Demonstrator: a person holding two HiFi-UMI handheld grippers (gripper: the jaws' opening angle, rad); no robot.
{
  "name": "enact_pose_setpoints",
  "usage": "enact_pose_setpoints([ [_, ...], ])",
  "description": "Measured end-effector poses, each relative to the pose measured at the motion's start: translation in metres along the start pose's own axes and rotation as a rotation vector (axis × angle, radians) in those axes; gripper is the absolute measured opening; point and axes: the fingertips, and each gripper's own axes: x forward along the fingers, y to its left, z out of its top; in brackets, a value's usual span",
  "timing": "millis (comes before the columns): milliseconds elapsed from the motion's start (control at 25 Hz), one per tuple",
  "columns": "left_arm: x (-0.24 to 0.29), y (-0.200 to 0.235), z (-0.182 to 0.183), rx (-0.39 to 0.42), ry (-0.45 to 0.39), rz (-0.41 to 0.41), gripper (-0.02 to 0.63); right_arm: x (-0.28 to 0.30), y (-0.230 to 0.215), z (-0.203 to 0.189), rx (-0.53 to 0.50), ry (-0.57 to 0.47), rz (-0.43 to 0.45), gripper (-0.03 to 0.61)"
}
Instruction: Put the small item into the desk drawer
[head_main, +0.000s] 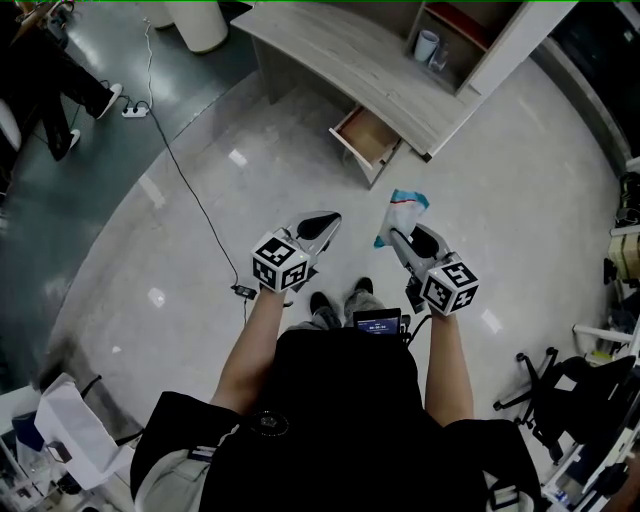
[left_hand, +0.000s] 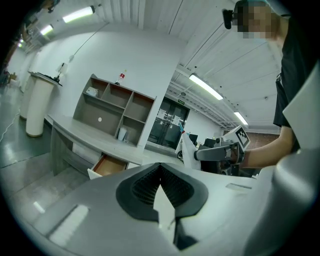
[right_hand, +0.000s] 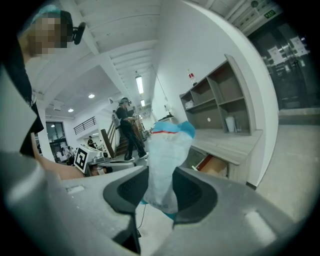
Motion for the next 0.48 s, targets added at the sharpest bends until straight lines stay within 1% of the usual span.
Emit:
enact_pose_setpoints([
  [320,0.002,0.017,-0.01,-0.016,0.016,0.024,0.003,0.023,-0.013,-0.005,0.022,0.011,0.005,0.15],
  [480,0.007,0.027,-0.006,-0.012,0.021,0.054,0.003,0.034,-0.022,-0.001,0.02,0.01,0.018,0.15],
])
